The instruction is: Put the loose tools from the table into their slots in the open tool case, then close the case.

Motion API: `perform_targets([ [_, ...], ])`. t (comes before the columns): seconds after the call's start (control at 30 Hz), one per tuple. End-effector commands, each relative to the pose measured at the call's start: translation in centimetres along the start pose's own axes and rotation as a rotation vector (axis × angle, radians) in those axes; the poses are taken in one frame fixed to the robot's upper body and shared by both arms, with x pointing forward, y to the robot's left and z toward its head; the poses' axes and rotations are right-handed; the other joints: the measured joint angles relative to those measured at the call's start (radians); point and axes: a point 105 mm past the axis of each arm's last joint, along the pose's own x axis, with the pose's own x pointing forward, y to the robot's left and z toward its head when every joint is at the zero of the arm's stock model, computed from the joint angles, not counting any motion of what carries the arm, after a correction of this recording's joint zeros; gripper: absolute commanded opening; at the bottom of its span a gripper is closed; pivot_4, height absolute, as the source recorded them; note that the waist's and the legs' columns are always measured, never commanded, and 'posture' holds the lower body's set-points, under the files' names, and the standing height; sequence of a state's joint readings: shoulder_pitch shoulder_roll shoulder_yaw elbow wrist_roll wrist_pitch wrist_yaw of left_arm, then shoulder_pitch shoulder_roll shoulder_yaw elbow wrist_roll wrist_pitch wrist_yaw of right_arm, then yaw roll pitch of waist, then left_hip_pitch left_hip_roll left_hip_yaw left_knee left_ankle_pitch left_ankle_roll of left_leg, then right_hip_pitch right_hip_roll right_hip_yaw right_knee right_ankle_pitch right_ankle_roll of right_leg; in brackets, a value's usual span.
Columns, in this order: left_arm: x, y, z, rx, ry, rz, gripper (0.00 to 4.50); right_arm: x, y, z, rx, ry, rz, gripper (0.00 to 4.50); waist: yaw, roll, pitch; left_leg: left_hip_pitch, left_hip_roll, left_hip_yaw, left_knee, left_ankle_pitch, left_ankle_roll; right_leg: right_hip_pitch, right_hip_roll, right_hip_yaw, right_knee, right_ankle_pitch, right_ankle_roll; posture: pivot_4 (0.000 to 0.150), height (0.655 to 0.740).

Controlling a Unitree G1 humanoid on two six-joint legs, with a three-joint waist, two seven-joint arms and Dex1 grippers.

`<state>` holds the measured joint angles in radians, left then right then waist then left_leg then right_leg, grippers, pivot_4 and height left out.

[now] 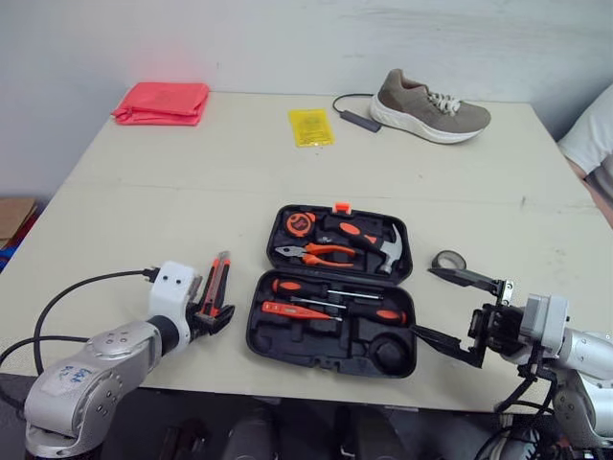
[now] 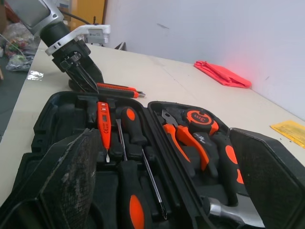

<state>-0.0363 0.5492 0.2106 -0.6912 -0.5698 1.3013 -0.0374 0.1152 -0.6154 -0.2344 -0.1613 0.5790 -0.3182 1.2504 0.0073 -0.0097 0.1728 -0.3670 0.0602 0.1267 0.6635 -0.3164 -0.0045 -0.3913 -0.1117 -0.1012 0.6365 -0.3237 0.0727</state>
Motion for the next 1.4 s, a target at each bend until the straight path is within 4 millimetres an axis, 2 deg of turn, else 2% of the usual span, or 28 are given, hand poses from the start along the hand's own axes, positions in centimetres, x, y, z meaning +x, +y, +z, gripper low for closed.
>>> perform_targets([
  [0.03, 0.5, -0.1, -1.7, -0.016, 0.093, -0.014, 3.17, -1.2, 0.0, -0.1, -0.035, 0.002, -0.017, 4.5, 0.0, 0.001, 0.0, 0.0, 0.0, 0.0, 0.0, 0.0, 0.0, 0.0, 0.0, 0.0, 0.0, 0.0, 0.0, 0.15, 0.74],
  [0.1, 0.6, 0.0, -1.7, -0.015, 0.098, -0.013, 2.2, -1.7, 0.1, -0.5, -0.039, 0.009, -0.025, 4.5, 0.0, 0.001, -0.001, 0.0, 0.0, 0.0, 0.0, 0.0, 0.0, 0.0, 0.0, 0.0, 0.0, 0.0, 0.0, 0.15, 0.74],
  [0.17, 0.5, 0.4, -1.4, -0.003, 0.094, -0.003, 1.57, -2.3, 0.2, -0.8, -0.042, 0.016, -0.032, 4.5, 0.0, 0.002, -0.001, 0.0, 0.0, 0.0, 0.0, 0.0, 0.0, 0.0, 0.0, 0.0, 0.0, 0.0, 0.0, 0.15, 0.74],
  [0.27, 0.2, 1.4, 0.1, 0.02, 0.026, -0.001, 1.58, -3.0, 0.4, -1.2, -0.049, 0.025, -0.038, 4.5, 0.0, 0.002, -0.001, 0.001, 0.0, 0.0, 0.0, 0.0, 0.0, 0.0, 0.0, 0.0, 0.0, 0.0, 0.0, 0.15, 0.74],
  [0.3, 0.0, 1.3, 1.6, 0.049, -0.052, -0.037, 1.58, -3.3, 0.6, -1.4, -0.059, 0.041, -0.017, 4.5, 0.0, 0.002, -0.001, 0.0, 0.0, 0.0, 0.0, 0.0, 0.0, 0.0, 0.0, 0.0, 0.0, 0.0, 0.0, 0.15, 0.74],
  [0.37, -0.7, 0.3, 4.6, 0.142, -0.222, -0.161, 1.58, -3.7, 0.9, -1.7, -0.067, 0.053, -0.006, 4.5, 0.0, 0.001, 0.0, 0.0, 0.0, 0.0, 0.0, 0.001, -0.001, 0.0, 0.0, -0.001, 0.0, 0.0, 0.0, 0.15, 0.74],
  [0.4, -1.4, -0.4, 5.9, 0.243, -0.297, -0.247, 1.58, -4.0, 1.0, -1.8, -0.07, 0.058, -0.002, 4.5, 0.0, 0.001, 0.0, -0.001, 0.0, -0.001, 0.0, 0.001, -0.001, -0.001, 0.0, -0.001, 0.0, 0.0, -0.001, 0.15, 0.74],
  [0.5, -3.1, -2.8, 6.9, 0.51, -0.354, -0.521, 1.58, -4.4, 1.2, -1.9, -0.069, 0.061, 0.002, 4.5, -0.005, 0.0, 0.001, -0.002, 0.001, -0.001, 0.0, 0.001, -0.002, -0.002, 0.0, -0.002, -0.001, -0.001, -0.001, 0.15, 0.74],
  [0.6, -4.3, -4.7, 6.9, 0.734, -0.342, -0.778, 1.58, -4.8, 1.5, -2.0, -0.063, 0.063, 0.015, 4.5, -0.008, 0.003, 0.001, -0.002, 0.001, 0.0, -0.001, 0.001, -0.002, -0.001, 0.0, -0.002, -0.002, -0.001, -0.001, 0.15, 0.74],
  [0.7, -4.6, -6.9, 6.2, 0.928, -0.266, -0.987, 1.58, -4.9, 1.9, -2.0, -0.058, 0.064, 0.03, 4.5, -0.006, 0.003, 0.002, -0.002, 0.001, 0.001, -0.001, 0.001, -0.002, -0.001, 0.001, -0.001, -0.002, -0.001, -0.001, 0.15, 0.74],
  [0.8, -4.2, -8.8, 6.0, 0.996, -0.217, -1.097, 1.58, -5.0, 2.3, -2.0, -0.052, 0.066, 0.038, 4.5, -0.006, 0.003, 0.002, -0.002, 0.001, 0.001, -0.001, 0.001, -0.002, -0.001, 0.006, -0.001, -0.001, 0.0, -0.001, 0.15, 0.74],
  [0.9, -3.6, -10.3, 5.5, 1.041, -0.146, -1.15, 1.58, -5.1, 2.7, -1.8, -0.048, 0.076, 0.038, 4.5, -0.004, 0.002, 0.002, -0.002, 0.001, 0.002, 0.001, 0.001, -0.001, -0.001, 0.011, 0.001, -0.001, 0.0, 0.001, 0.15, 0.74],
  [1.03, -2.7, -11.3, 5.2, 1.058, -0.087, -1.137, 1.58, -5.2, 3.5, -1.2, -0.045, 0.083, 0.033, 4.5, -0.008, 0.002, 0.002, -0.001, 0.003, 0.003, 0.001, 0.002, -0.002, -0.002, 0.015, 0.005, -0.001, 0.0, 0.001, 0.15, 0.74],
  [1.23, -1.3, -11.3, 4.5, 1.107, 0.001, -1.078, 1.58, -4.5, 4.3, 0.2, -0.033, 0.086, 0.031, 4.5, -0.007, 0.002, 0.003, -0.001, 0.004, 0.003, 0.001, 0.002, -0.003, -0.002, 0.016, 0.008, 0.0, 0.0, 0.001, 0.15, 0.74],
  [1.4, -0.7, -11.2, 4.1, 1.131, 0.056, -1.059, 1.58, -3.0, 3.8, 2.0, -0.036, 0.084, 0.019, 4.5, -0.005, 0.002, 0.003, -0.001, 0.004, 0.003, 0.001, 0.002, -0.003, -0.003, 0.016, 0.008, 0.0, 0.0, 0.0, 0.15, 0.74],
])
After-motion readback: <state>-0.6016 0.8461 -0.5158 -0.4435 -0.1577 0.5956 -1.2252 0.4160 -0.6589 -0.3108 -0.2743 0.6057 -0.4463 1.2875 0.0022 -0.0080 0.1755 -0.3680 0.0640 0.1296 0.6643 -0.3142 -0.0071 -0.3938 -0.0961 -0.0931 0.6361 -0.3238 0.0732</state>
